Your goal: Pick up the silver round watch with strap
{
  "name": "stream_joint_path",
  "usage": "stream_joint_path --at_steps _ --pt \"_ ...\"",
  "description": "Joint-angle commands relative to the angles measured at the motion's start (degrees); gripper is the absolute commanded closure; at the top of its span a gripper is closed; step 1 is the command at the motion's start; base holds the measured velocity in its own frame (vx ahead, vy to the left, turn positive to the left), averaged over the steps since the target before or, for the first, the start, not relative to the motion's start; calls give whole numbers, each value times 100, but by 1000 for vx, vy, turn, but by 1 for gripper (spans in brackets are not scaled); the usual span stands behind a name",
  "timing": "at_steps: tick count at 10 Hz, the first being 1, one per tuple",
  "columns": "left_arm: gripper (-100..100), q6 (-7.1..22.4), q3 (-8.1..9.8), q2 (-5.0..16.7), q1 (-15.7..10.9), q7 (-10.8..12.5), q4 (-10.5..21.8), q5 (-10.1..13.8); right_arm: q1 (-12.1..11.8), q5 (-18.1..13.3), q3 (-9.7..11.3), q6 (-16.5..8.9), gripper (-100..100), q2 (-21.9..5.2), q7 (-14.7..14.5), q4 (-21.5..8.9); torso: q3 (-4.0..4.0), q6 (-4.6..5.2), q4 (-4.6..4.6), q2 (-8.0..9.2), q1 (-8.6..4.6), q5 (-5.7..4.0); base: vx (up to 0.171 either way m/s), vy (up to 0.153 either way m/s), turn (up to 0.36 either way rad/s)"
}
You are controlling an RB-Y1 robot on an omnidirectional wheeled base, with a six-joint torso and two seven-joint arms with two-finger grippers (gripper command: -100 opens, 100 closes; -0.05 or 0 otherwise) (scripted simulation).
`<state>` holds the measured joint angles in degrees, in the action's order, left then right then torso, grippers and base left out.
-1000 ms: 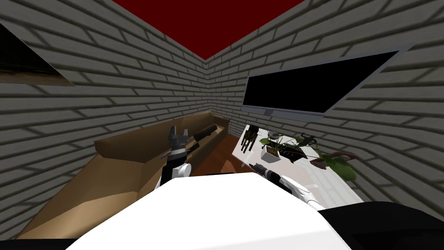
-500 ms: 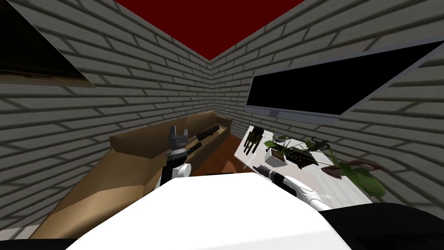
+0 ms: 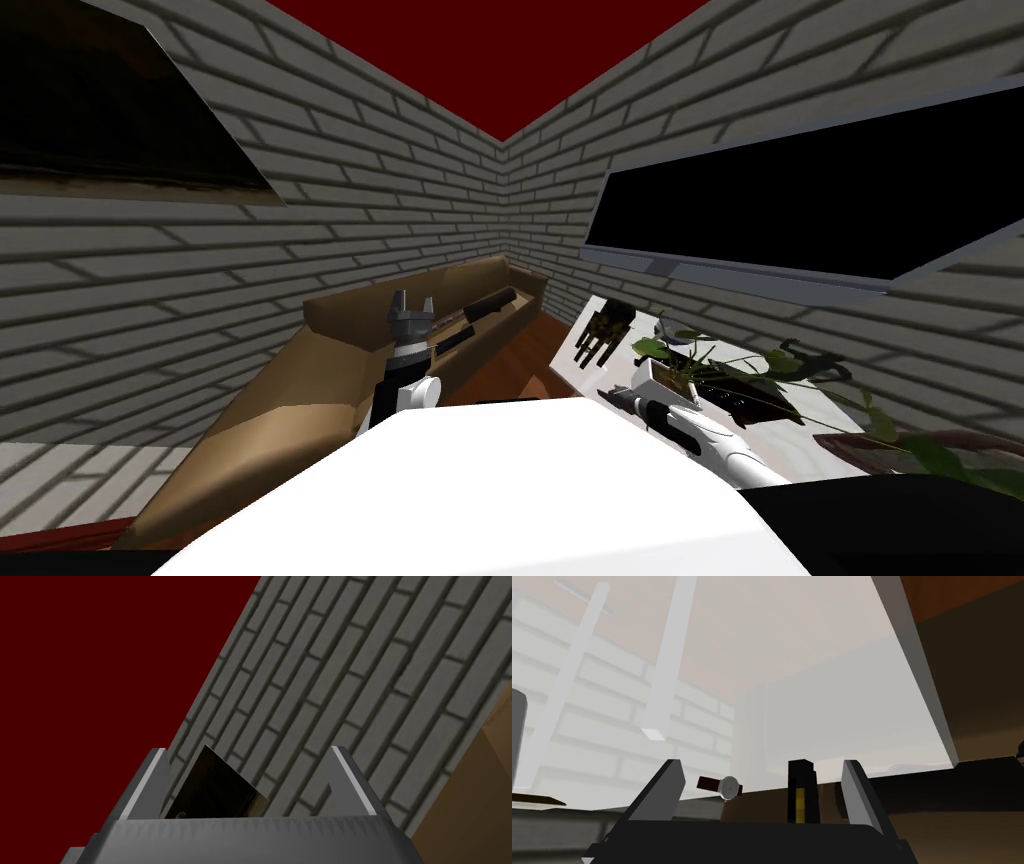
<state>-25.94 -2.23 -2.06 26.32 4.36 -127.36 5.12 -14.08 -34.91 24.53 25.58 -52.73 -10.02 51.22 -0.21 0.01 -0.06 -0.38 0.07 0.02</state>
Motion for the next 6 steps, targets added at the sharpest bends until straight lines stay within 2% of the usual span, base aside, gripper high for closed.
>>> stream_joint_path --at_steps 1,2,3,5,6 --pt "0 0 0 0 0 0 0 0 98 -233 97 -16 -100 -177 -26 -286 0 0 0 0 0 0 87 32 320" --pt "0 0 0 0 0 0 0 0 98 -233 97 -16 -100 -177 -26 -383 -4 2 -2 -6 2 1 68 24 101" --pt "0 0 1 0 1 0 0 0 196 -378 164 -9 -100 -242 -53 -615 -1 9 -2 1 2 -1 64 53 165" --pt "0 0 1 0 1 0 0 0 196 -378 164 -9 -100 -242 -53 -635 3 8 0 7 8 2 38 21 50" --pt "0 0 1 0 1 0 0 0 292 -516 227 -2 -100 -295 -80 -809 9 10 2 18 -1 -1 38 6 170"
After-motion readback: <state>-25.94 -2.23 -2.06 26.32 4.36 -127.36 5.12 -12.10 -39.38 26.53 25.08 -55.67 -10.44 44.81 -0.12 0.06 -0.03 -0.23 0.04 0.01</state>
